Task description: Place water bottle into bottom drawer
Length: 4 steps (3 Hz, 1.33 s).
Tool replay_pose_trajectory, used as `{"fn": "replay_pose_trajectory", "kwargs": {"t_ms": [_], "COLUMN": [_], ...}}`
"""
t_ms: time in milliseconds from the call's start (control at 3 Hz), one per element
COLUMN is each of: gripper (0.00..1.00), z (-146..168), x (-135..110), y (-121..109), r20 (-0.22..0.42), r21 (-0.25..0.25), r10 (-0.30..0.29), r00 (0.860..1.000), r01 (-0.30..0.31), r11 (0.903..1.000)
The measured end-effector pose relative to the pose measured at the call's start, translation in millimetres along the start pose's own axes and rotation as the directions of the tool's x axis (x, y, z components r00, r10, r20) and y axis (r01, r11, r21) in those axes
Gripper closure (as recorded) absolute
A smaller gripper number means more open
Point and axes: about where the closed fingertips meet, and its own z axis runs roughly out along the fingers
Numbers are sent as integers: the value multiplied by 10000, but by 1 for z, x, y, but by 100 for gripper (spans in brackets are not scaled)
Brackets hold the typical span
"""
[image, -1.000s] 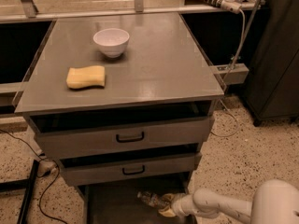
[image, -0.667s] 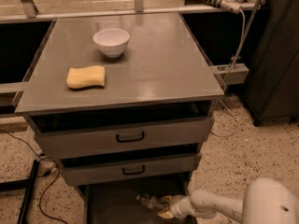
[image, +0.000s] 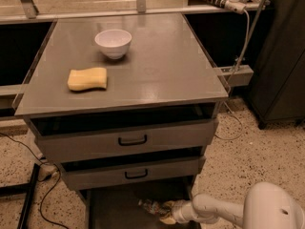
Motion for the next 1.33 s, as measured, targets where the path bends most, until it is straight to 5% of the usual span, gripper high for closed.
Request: {"fn": "replay_pose_trajectory", "kwargs": {"t_ms": [1000, 1333], "gripper": [12, 0], "z": [0, 0], "x": [0, 0], "y": [0, 0], "r20": [1, 1], "r21": [-2, -2], "r10": [0, 0], "r00": [10000, 10000], "r01": [0, 0], "r11": [10000, 10000]}}
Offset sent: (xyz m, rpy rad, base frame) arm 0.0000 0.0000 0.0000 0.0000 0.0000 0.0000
